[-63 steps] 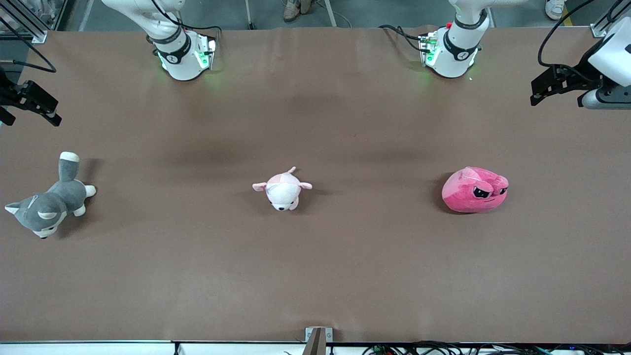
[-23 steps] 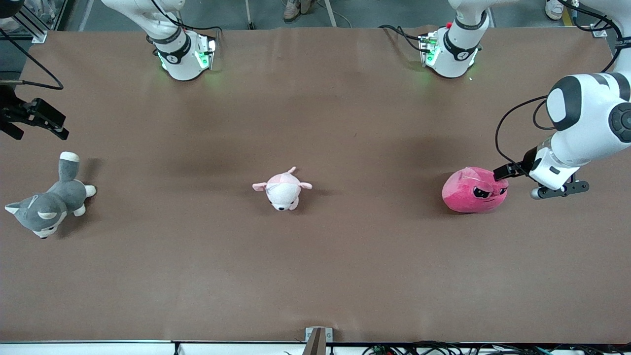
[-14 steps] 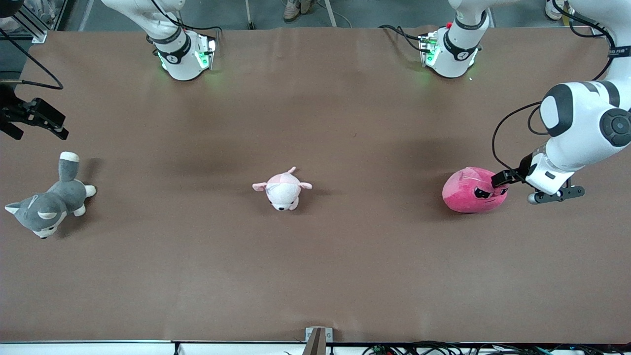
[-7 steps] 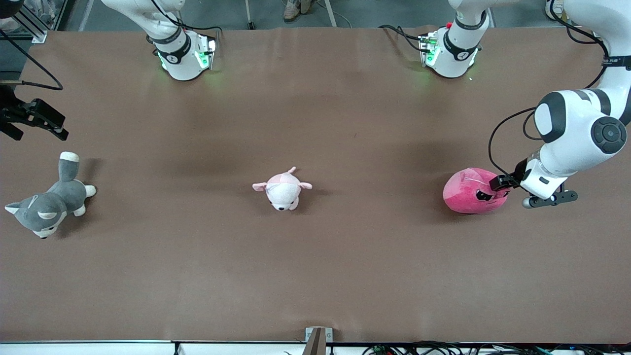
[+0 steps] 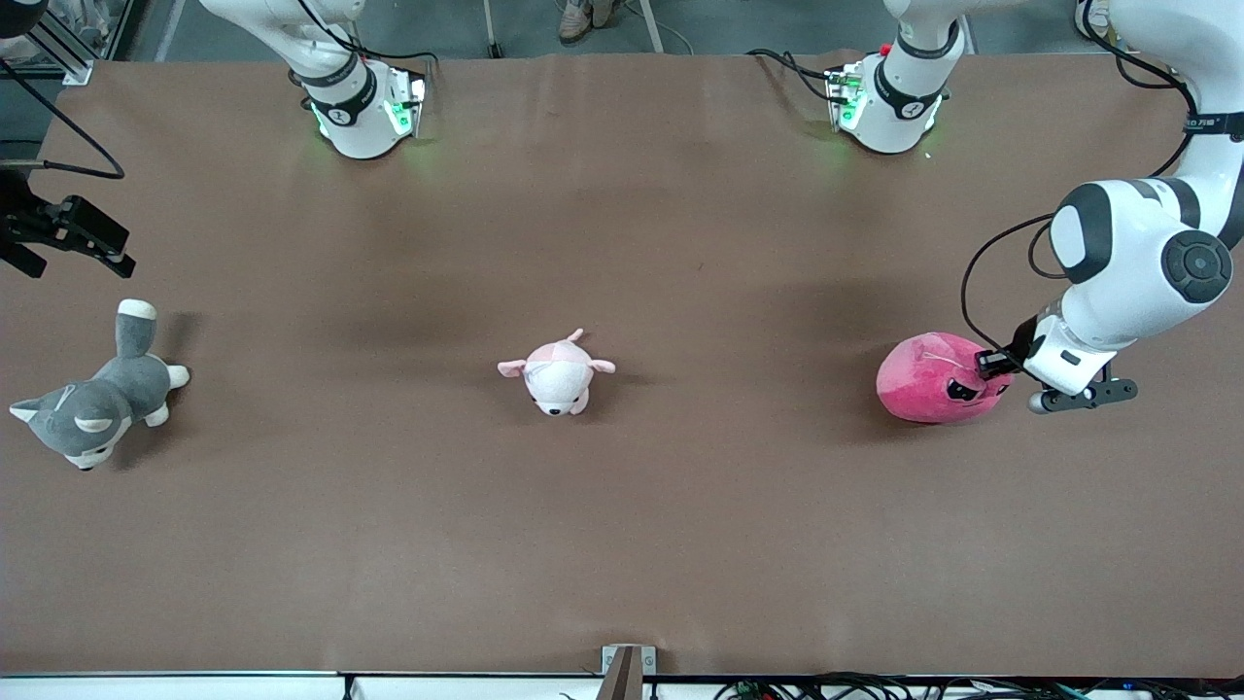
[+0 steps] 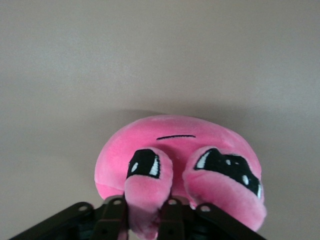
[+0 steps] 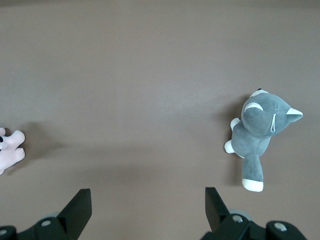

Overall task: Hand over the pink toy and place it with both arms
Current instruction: 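Lift the pink plush and carry it toward the table's middle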

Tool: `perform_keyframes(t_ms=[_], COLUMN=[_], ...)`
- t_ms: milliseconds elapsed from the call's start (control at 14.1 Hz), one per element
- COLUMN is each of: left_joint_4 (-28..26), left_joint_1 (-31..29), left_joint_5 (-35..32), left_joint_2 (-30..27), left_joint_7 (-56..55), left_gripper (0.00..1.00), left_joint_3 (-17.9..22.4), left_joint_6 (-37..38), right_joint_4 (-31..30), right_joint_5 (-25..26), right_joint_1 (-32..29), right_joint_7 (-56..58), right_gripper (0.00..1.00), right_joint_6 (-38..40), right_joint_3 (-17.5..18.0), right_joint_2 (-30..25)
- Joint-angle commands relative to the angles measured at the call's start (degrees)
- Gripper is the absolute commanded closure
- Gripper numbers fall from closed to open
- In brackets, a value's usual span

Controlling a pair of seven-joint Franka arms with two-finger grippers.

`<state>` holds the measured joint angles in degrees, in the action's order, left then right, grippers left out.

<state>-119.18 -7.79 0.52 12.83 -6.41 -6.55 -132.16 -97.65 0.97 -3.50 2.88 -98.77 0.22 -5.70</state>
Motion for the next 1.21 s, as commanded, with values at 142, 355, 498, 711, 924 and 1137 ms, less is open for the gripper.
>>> perform_keyframes(t_ms=[142, 355, 498, 711, 924, 1137], left_joint_4=[0.0, 1.5, 5.6, 12.7, 18.3, 20.9], left_joint_1=[-0.2, 0.0, 0.0, 0.1, 0.4, 2.2], left_joint_5=[0.9, 0.9, 1.0, 1.0, 0.9, 0.9], left_joint_2=[-1.3, -3.7, -4.7, -4.7, -3.9, -3.8], left_joint_7=[1.0, 1.0, 0.2, -1.9, -8.2, -11.8], left_gripper=[1.00, 1.00, 1.00, 1.00, 1.00, 1.00], left_joint_3=[-0.8, -2.4, -5.3, -9.4, -15.0, -19.1], left_joint_6=[0.1, 2.9, 9.9, 18.5, 22.1, 22.6], right_joint_4=[0.9, 0.9, 1.0, 0.9, 0.9, 0.9], right_joint_5=[0.4, 0.4, 0.4, 0.4, 0.3, 0.3], right_joint_1=[0.0, 0.1, 0.1, 0.2, 0.0, -0.1], right_joint_7=[0.2, 0.2, 0.2, 0.2, 0.3, 0.2], right_gripper=[0.00, 0.00, 0.00, 0.00, 0.00, 0.00], right_joint_6=[0.2, 0.2, 0.2, 0.2, 0.3, 0.2], right_joint_3=[0.0, 0.0, 0.0, 0.0, 0.0, 0.0], right_joint_2=[0.4, 0.4, 0.4, 0.4, 0.5, 0.5])
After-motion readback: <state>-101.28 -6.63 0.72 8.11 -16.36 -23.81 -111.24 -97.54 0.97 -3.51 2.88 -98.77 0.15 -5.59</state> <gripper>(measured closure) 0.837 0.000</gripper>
